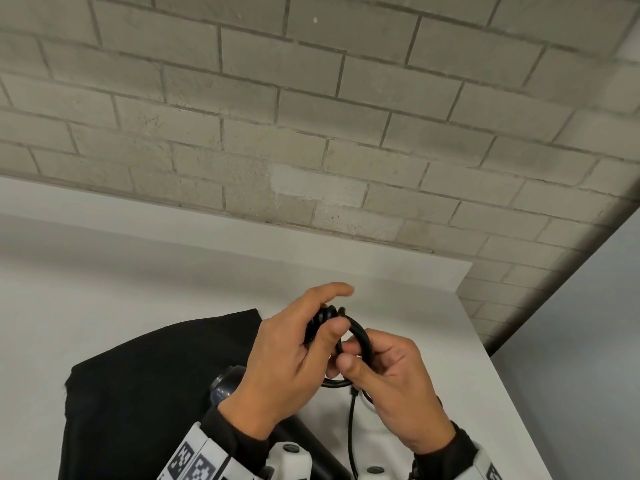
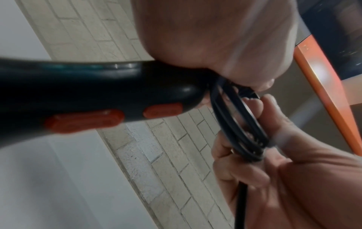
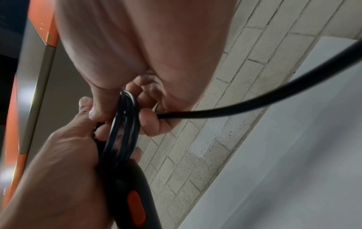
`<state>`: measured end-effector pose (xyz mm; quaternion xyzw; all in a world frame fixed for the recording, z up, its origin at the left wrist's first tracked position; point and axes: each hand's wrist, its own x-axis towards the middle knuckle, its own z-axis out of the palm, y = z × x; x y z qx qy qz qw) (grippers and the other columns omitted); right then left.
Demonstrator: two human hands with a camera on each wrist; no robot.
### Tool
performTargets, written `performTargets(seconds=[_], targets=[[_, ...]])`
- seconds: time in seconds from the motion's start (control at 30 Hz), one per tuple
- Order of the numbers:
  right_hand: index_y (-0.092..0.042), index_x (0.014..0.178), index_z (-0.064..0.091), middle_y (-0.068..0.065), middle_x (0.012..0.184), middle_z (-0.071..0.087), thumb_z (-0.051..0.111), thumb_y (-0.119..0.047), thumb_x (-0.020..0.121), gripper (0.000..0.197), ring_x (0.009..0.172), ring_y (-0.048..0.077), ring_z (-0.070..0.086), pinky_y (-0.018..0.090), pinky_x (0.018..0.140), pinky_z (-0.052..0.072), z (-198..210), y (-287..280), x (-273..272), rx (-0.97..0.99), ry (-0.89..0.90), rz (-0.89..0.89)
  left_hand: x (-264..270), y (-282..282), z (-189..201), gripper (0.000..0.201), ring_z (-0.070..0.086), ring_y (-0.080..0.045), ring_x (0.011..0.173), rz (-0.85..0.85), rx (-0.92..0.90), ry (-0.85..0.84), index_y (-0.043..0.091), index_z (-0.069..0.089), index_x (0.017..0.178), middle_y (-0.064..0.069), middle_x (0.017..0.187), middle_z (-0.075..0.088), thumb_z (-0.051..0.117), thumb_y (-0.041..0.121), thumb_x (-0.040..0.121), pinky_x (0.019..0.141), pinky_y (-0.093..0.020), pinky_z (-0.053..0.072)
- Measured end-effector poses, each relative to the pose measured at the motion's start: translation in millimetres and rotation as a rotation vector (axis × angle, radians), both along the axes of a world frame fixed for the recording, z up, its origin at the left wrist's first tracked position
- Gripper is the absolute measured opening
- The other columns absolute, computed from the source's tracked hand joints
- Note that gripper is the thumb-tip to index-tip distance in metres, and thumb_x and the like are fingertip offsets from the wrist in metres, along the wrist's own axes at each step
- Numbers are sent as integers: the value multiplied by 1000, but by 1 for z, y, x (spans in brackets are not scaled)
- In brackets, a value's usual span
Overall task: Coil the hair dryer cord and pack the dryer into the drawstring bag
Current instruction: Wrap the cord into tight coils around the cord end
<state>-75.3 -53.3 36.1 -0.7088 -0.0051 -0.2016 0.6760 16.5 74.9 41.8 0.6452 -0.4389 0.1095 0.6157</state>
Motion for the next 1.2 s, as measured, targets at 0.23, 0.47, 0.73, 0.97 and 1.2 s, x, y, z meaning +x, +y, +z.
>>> performTargets(seconds=[0.23, 0.47, 0.73, 0.97, 1.2], targets=[[-2, 87, 72, 14, 79, 73, 76, -35, 79, 34, 78, 29, 72, 33, 75, 56, 2, -2, 2, -20, 8, 47, 5, 7, 0, 40, 60, -2, 65, -105, 20, -39, 28, 58, 107, 26, 86, 56, 39, 61, 95, 62, -6, 42], [-5, 87, 73, 10, 78, 73, 73, -34, 81, 30, 77, 24, 71, 32, 75, 57, 8, -1, -2, -49, 25, 48, 3, 7, -1, 31, 55, -4, 66, -123, 39, -56, 29, 56, 107, 25, 81, 53, 50, 55, 93, 63, -13, 42], [-18, 85, 71, 5, 79, 68, 76, -40, 74, 25, 77, 25, 62, 49, 74, 51, 7, 5, -4, -207, 32, -158, -1, 3, 2, 11, 61, -6, 68, -69, 24, 51, 32, 56, 102, 17, 79, 63, 53, 39, 94, 64, -12, 44], [-34, 92, 52, -7, 87, 54, 84, -40, 52, 51, 76, 17, 50, 22, 69, 44, 1, 28, -9, -266, -103, -646, -1, 1, -1, 15, 62, -14, 72, -20, 11, 97, 37, 56, 101, 12, 83, 63, 52, 48, 92, 64, -19, 47], [-29, 91, 68, -11, 67, 45, 64, -37, 83, 11, 58, 3, 47, 16, 49, 42, -16, 47, -9, -721, -205, -805, -3, -3, -6, 31, 64, -16, 69, 29, -59, 109, 36, 55, 104, 10, 87, 65, 49, 64, 90, 61, -29, 53]])
